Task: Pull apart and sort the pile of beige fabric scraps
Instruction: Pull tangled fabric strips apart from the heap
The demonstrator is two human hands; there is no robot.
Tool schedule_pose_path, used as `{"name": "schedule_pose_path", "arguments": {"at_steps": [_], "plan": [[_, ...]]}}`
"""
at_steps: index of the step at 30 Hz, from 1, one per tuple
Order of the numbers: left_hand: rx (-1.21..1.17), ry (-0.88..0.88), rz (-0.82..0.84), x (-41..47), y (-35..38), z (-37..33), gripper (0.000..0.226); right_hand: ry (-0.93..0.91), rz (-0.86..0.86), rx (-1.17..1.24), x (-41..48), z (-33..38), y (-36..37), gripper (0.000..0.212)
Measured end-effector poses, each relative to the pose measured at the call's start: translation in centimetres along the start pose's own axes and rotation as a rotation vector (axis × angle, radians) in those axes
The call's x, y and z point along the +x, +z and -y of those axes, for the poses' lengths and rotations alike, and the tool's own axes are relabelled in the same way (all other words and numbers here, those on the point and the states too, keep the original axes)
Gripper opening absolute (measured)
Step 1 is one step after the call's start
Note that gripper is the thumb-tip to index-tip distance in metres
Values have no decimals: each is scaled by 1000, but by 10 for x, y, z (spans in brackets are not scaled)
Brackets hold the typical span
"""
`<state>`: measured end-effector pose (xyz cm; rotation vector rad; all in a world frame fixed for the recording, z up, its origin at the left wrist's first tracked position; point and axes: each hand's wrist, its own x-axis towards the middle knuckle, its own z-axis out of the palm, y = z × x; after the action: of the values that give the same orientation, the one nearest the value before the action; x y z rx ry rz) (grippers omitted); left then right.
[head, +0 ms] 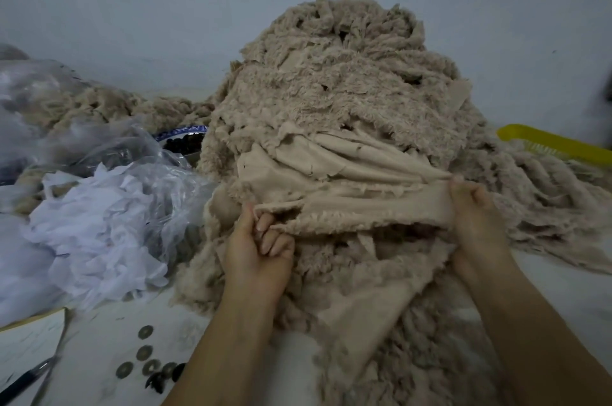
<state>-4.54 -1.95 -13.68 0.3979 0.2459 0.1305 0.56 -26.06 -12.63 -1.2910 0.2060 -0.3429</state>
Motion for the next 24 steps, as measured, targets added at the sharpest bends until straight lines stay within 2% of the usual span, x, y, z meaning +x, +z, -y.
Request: {"name": "schedule_pose_path", "arguments": {"at_steps": [4, 7, 10, 14, 16, 18, 20, 21, 22, 23, 24], "plan": [[0, 13, -4, 2, -2, 1, 40, 90, 79, 148, 3, 0, -2, 25], [-56, 67, -34, 3, -1, -3, 43, 134, 97, 229, 6, 0, -3, 32], [-120, 109, -73, 5, -4, -7, 38, 186, 70, 261, 8, -1, -6, 15], [-119, 131, -73, 6, -3, -9, 35, 265, 71, 381, 9, 0, -6, 25], [-90, 122, -60, 6, 0, -8, 27, 328, 109, 431, 7, -1, -5, 39], [-50, 85, -31, 4, 1, -4, 21, 384, 166, 424, 4, -1, -4, 45], [-36, 11, 19, 1, 2, 1, 22, 359, 174, 348, -1, 1, -1, 35], [-60, -28, 57, 0, 2, 3, 26, 280, 124, 232, -4, 1, 0, 25], [-99, -62, 100, -2, 2, 5, 31, 155, 60, 20, -6, -1, 1, 14], [-132, -91, 141, -3, 3, 6, 34, -22, -9, -262, -8, -4, 2, 14], [-146, -111, 175, -4, 3, 7, 36, -225, -60, -546, -10, -8, 2, 23]]}}
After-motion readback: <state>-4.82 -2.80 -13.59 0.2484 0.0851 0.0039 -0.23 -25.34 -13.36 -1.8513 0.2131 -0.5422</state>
